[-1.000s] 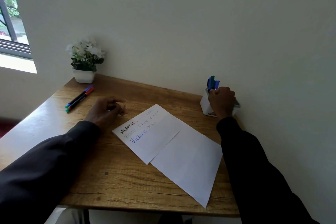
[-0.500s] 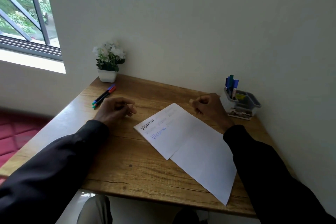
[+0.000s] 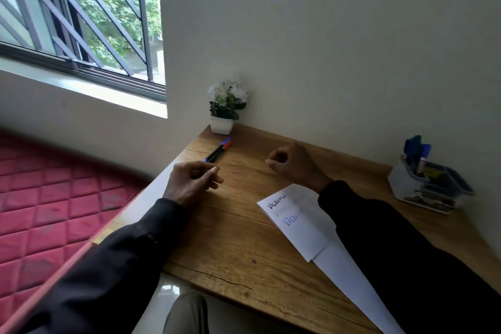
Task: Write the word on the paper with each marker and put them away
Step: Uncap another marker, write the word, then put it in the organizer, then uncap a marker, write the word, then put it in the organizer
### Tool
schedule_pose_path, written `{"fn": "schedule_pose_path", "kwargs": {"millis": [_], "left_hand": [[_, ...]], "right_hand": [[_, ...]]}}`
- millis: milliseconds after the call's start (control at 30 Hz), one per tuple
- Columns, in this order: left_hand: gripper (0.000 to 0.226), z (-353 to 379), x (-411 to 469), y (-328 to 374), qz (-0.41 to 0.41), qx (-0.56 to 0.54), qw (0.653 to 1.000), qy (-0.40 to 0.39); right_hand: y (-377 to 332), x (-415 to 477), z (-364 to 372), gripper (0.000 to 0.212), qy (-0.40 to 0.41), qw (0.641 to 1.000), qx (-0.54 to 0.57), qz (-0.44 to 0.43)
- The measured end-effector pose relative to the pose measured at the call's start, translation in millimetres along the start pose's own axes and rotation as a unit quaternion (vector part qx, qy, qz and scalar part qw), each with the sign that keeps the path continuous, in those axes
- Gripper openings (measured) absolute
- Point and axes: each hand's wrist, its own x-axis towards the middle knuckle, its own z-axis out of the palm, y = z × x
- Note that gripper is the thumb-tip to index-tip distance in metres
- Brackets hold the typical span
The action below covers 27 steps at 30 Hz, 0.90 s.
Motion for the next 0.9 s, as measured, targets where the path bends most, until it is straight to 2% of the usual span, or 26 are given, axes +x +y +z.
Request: {"fn": "schedule_pose_path", "kwargs": {"millis": [67, 300, 367, 633, 900], "left_hand": [[0.02, -2.8, -1.1, -2.8, -0.004, -0.005, 1.0, 0.004], [0.02, -4.1, 0.3, -4.5, 0.01, -0.01, 1.0, -0.001], [0.02, -4.0, 1.6, -5.0, 0.014, -0.012, 1.0, 0.001], [0.017, -2.7, 4.0, -5.3, 0.017, -0.024, 1.0, 0.0], [0.017, -2.6, 4.8, -7.2, 0.019, -0.026, 0.999, -0.011]], "right_hand": [[-16.4, 15.9, 17.2, 0.006, -0.018, 0.999, -0.012, -0.03], [-54.9, 59.0, 58.1, 0.022, -0.054, 0.986, -0.067, -0.144], [-59.3, 66.5, 64.0, 0.024, -0.072, 0.982, -0.092, -0.148], [-62.4, 70.3, 71.6, 0.008, -0.108, 0.973, -0.117, -0.166], [-42.9, 52.4, 49.6, 0.017, -0.135, 0.957, -0.201, -0.161]]}}
